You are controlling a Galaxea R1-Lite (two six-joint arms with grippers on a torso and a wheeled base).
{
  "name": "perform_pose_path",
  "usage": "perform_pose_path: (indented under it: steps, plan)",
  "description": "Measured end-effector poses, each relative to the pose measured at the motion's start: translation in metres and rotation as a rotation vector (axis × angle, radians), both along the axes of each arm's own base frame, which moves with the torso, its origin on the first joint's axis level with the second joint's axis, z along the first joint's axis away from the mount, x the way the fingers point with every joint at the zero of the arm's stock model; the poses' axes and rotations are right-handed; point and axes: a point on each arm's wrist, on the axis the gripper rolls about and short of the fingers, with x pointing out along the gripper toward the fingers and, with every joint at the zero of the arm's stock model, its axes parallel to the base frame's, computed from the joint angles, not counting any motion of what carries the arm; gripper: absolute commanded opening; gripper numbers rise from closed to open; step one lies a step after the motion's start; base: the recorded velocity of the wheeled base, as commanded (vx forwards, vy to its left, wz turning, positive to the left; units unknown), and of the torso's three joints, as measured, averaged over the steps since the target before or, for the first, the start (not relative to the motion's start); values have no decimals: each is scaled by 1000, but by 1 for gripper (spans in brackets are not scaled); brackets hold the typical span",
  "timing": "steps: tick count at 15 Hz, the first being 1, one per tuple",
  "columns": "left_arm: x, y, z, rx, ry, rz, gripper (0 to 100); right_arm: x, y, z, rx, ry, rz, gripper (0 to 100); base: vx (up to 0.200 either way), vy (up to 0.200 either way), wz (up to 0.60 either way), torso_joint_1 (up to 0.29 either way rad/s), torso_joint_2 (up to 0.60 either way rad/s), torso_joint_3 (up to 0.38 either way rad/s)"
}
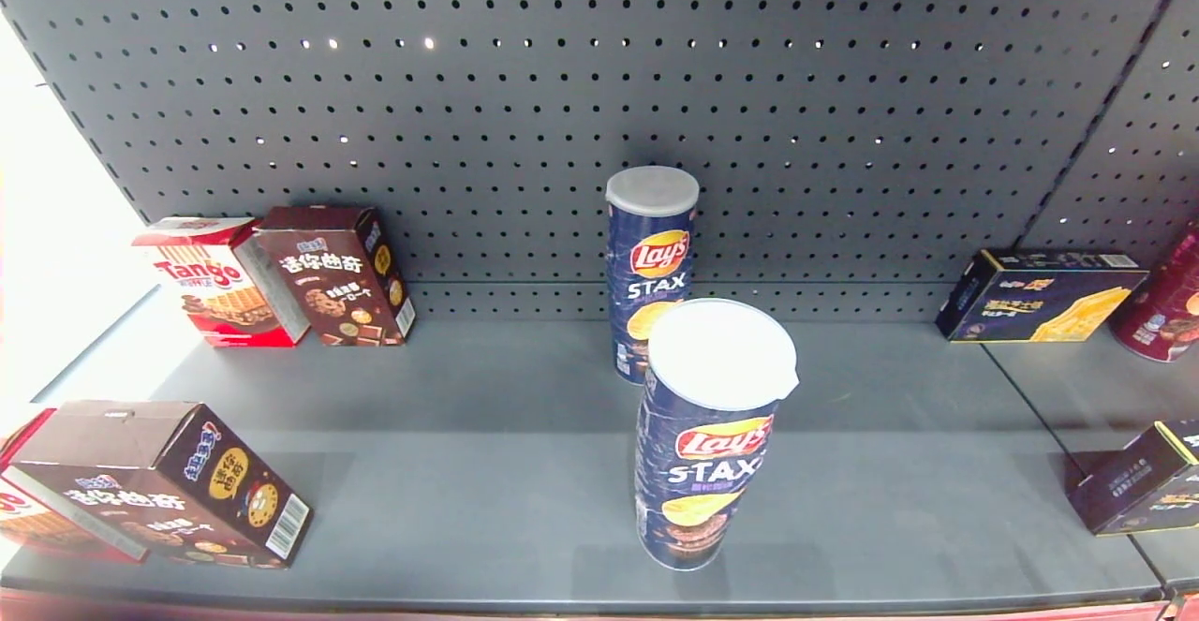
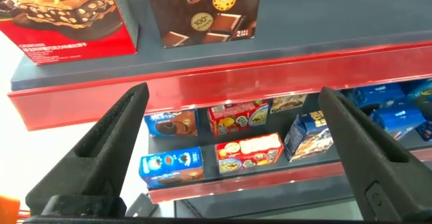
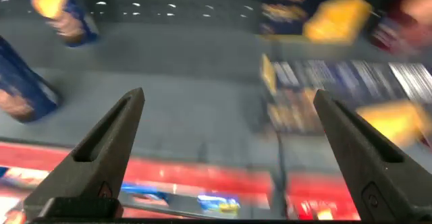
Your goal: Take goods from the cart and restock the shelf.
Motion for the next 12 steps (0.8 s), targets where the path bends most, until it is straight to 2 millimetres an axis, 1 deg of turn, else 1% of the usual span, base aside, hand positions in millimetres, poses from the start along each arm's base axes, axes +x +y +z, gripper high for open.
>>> perform_pose_path:
  steps: [2, 3, 4, 6, 7, 9, 12]
  plan:
    - [0, 0, 0, 1, -1, -1, 100, 43, 14, 24, -22, 45, 117, 100, 0, 0, 0, 0, 0, 0]
    - [0, 0, 0, 2, -3, -1, 100, 65, 24, 30, -41, 66, 183, 100, 0, 0, 0, 0, 0, 0]
    - [0, 0, 0, 4, -3, -1, 100, 85, 36, 31, -73, 88, 246, 100, 0, 0, 0, 0, 0, 0]
    - [0, 0, -1, 5, -1, -2, 100, 116, 62, 24, -163, 116, 394, 100, 0, 0, 0, 0, 0, 0]
    - [0, 0, 0, 5, -1, -3, 100, 125, 70, 18, -184, 151, 441, 100, 0, 0, 0, 0, 0, 0]
    - [0, 0, 0, 5, -1, -3, 100, 136, 80, 8, -199, 202, 468, 100, 0, 0, 0, 0, 0, 0]
    - [0, 0, -1, 5, 1, -3, 100, 142, 92, 1, -210, 242, 518, 100, 0, 0, 0, 0, 0, 0]
